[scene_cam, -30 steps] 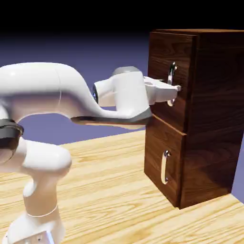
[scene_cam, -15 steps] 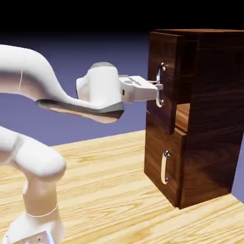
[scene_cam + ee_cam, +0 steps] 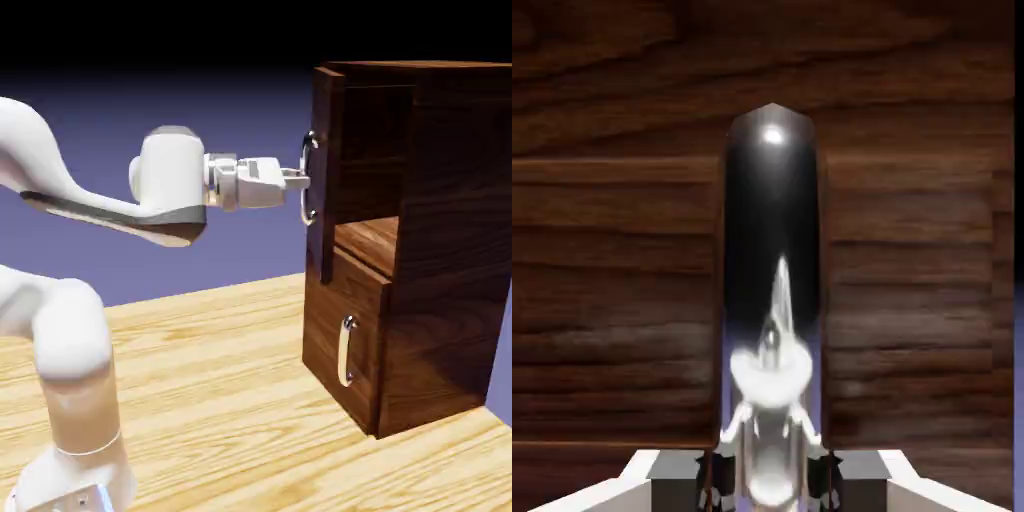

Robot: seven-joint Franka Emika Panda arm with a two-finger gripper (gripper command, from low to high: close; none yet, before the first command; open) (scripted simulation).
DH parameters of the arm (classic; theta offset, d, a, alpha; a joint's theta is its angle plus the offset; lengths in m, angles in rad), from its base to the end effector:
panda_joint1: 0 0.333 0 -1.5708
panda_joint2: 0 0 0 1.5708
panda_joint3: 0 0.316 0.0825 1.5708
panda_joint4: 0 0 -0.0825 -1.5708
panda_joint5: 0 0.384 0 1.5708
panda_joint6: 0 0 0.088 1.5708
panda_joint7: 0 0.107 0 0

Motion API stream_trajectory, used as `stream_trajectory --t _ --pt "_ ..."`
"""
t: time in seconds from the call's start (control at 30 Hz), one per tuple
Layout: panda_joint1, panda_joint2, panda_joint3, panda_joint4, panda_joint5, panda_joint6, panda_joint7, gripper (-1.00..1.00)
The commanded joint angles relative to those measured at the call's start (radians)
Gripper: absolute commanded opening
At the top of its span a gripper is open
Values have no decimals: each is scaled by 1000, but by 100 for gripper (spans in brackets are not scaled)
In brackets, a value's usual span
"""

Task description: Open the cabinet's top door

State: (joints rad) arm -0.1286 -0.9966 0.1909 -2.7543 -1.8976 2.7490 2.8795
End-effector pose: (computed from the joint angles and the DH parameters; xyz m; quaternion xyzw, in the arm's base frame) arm 0.3033 0.0641 0.5350 -0.5867 0.3950 -0.6939 0.1354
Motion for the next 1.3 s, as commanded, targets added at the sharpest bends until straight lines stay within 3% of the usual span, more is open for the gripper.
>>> stream_trajectory --t 0.0,0.27,0.6,0.9,1.27 --pt "-18 -16 26 -8 44 -3 -21 -100" --pt "17 -108 162 -63 392 -176 -225 -100" --pt "78 -109 443 5 796 -586 -354 -100" --pt "-53 -4 741 233 1049 -977 -373 -100" --pt "-430 63 1088 623 1240 -1387 -400 -100"
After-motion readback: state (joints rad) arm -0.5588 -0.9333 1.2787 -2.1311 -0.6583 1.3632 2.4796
